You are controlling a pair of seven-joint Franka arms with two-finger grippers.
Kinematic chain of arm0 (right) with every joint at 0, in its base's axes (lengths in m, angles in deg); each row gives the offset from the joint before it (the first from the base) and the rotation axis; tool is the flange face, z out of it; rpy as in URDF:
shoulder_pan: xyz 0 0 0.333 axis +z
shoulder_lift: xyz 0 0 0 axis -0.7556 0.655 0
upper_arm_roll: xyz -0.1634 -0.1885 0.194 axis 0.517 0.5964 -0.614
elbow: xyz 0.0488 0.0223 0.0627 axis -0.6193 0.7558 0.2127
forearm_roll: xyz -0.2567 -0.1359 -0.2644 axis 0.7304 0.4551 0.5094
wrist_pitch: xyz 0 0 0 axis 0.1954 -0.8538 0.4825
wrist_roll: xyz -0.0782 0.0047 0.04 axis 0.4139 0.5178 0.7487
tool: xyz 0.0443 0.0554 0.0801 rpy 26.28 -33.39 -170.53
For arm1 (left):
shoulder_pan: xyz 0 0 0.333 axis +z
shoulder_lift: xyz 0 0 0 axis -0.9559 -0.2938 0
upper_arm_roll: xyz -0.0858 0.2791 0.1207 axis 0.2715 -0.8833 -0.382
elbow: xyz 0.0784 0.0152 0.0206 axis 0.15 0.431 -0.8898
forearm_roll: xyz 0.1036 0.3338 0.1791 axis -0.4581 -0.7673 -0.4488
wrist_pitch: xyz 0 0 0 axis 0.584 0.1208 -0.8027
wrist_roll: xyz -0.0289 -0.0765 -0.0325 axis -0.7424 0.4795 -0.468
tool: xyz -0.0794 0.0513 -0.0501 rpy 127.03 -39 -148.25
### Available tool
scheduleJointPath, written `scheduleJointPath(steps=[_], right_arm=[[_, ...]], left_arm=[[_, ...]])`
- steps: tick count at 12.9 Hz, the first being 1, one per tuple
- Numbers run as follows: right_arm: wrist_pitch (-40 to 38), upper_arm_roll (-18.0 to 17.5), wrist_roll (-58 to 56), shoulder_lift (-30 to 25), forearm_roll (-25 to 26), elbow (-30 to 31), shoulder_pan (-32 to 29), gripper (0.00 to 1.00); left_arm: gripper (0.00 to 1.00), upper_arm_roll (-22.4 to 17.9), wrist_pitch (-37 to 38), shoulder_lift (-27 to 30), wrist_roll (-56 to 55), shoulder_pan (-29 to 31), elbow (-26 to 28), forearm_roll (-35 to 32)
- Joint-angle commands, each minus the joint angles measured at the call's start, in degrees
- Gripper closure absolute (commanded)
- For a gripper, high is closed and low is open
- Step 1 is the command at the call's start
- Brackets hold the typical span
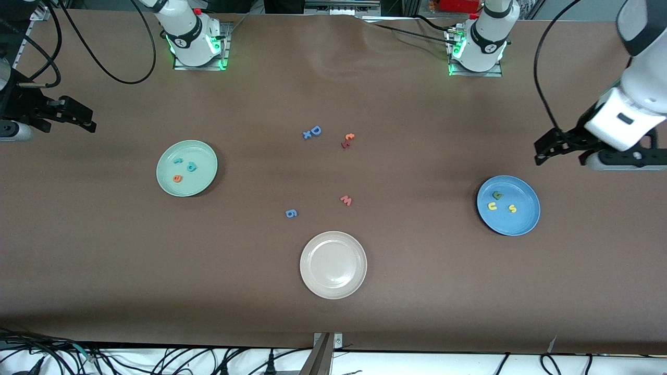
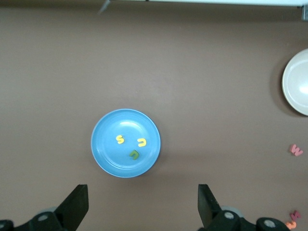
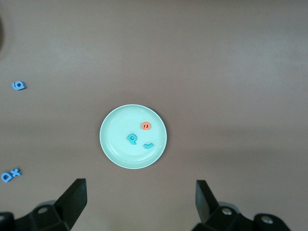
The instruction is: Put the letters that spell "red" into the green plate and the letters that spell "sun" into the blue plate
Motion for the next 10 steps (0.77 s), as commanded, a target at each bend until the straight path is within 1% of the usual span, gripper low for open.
scheduleJointPath(steps=[1, 3, 6, 10], right_arm=[[-0.79, -0.63, -0.47, -0.14, 0.76, -0.6, -0.6, 0.0], [-0.79, -0.63, -0.47, -0.14, 0.76, -0.51, -0.6, 0.0], [-0.79, -0.63, -0.65, -0.14, 0.76, -0.51, -0.6, 0.0], [-0.7, -0.63, -0.74, -0.14, 0.85, -0.6, -0.6, 0.0]], left_arm=[[0.0, 0.12, 0.22, 4.64, 0.15, 1.89, 5.06, 1.53], [0.0, 0.12, -0.21, 6.48, -0.28, 1.72, 7.96, 1.53], [0.0, 0.12, -0.39, 8.94, -0.46, 1.11, 7.8, 1.53], [0.0, 0.21, 0.49, 10.0, -0.37, 0.93, 8.85, 2.67]])
